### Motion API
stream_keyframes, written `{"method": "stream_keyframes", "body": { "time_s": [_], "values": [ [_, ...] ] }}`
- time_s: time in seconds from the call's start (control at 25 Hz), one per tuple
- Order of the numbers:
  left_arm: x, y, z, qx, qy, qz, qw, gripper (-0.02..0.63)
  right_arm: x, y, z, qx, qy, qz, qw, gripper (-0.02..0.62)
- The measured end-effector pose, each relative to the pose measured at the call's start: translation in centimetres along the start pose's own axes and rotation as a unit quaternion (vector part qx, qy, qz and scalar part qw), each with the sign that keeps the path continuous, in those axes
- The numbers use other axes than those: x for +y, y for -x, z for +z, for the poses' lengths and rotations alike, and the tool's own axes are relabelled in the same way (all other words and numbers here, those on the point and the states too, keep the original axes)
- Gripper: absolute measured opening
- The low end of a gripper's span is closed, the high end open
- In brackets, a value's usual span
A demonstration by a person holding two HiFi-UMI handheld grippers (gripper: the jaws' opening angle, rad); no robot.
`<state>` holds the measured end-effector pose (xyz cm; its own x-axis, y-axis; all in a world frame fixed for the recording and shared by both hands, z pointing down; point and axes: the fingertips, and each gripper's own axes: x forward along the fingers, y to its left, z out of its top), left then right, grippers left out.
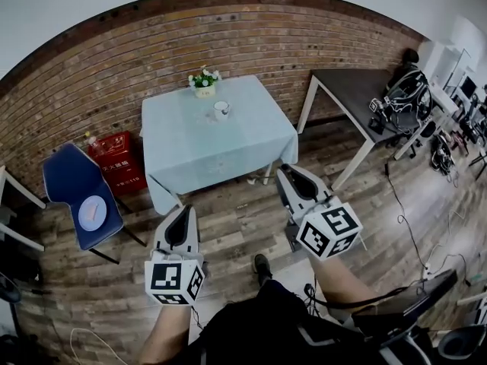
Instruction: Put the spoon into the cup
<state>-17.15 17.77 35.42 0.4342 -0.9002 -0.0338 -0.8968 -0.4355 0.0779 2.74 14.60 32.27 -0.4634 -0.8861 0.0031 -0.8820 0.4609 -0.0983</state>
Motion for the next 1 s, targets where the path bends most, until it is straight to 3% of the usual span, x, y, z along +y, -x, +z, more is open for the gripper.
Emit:
{"method": "stream_keyframes", "body": {
  "time_s": [1.0],
  "values": [
    [-0.5, -19.6, 1.1, 0.006, -0.027, 0.049, 0.9984, 0.009, -15.4, -12.5, 1.5, -0.004, -0.017, 0.066, 0.998, 0.060]
  ]
}}
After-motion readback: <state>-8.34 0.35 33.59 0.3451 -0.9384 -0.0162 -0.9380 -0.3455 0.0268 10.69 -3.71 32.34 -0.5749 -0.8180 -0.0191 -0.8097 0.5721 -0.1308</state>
